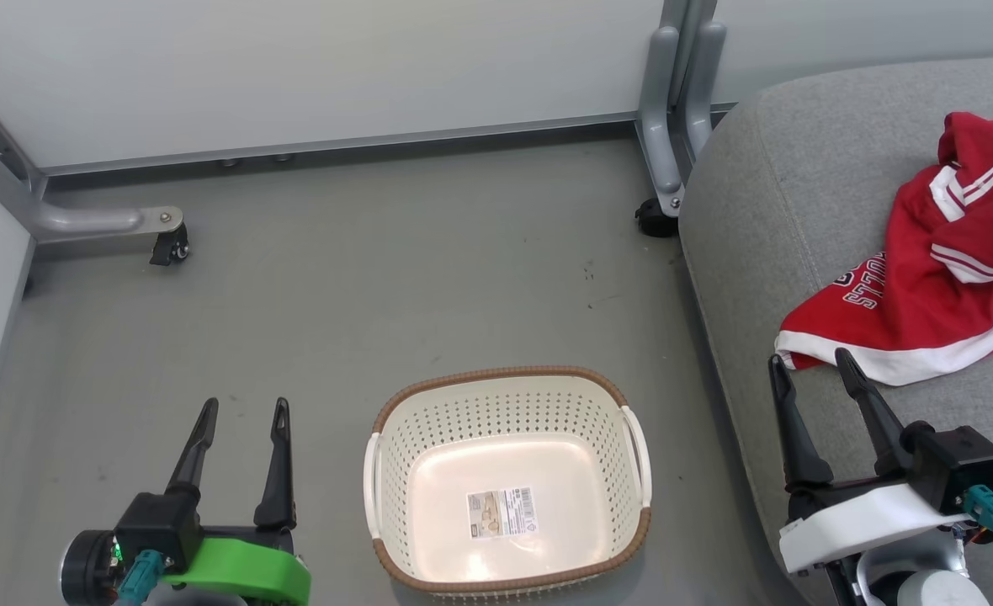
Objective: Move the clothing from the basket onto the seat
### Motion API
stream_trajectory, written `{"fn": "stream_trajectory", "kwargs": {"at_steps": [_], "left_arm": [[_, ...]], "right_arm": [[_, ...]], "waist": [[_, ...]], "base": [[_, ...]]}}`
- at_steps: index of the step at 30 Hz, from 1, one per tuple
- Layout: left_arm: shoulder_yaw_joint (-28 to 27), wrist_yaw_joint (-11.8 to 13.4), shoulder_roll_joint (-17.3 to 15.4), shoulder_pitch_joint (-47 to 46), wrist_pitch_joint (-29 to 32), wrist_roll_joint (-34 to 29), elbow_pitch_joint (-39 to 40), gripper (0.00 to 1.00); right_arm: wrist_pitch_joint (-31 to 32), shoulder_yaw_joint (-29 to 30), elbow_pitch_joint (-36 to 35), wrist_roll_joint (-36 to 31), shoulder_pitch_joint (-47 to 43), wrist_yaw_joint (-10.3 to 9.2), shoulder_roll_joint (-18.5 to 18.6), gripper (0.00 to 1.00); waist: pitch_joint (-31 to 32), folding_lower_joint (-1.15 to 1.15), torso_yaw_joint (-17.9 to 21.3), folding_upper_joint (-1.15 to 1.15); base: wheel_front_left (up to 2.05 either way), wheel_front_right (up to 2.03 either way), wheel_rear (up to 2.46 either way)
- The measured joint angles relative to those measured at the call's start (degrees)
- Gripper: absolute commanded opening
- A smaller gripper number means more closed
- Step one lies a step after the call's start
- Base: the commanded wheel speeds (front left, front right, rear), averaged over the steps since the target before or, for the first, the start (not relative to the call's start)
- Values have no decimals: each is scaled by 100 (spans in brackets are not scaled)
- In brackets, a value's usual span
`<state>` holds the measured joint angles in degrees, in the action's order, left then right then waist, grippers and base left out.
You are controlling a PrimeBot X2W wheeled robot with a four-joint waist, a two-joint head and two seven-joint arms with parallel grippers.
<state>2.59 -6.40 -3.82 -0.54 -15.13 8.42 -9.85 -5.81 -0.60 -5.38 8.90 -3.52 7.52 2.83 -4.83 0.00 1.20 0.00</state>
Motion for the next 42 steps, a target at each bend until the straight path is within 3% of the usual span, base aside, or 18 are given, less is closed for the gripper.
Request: {"fn": "stream_trajectory", "kwargs": {"at_steps": [1,6,24,42], "left_arm": [[-3,-7,4,2,0,-11,-10,0],[7,-8,25,16,27,53,-252,0],[-199,-13,57,-2,524,1965,-319,0],[-367,-23,66,-114,929,3509,-337,0]], "right_arm": [[0,1,9,0,-2,0,-2,0],[1,-27,238,60,-5,0,-33,0],[141,-31,631,2104,88,0,80,0],[303,11,939,3730,274,-3,152,0]], "waist": [[1,0,-4,0],[5,0,-5,0],[72,0,-21,0],[137,0,-38,0]], "base": [[0,0,0],[0,0,0],[0,0,0],[0,0,0]]}}
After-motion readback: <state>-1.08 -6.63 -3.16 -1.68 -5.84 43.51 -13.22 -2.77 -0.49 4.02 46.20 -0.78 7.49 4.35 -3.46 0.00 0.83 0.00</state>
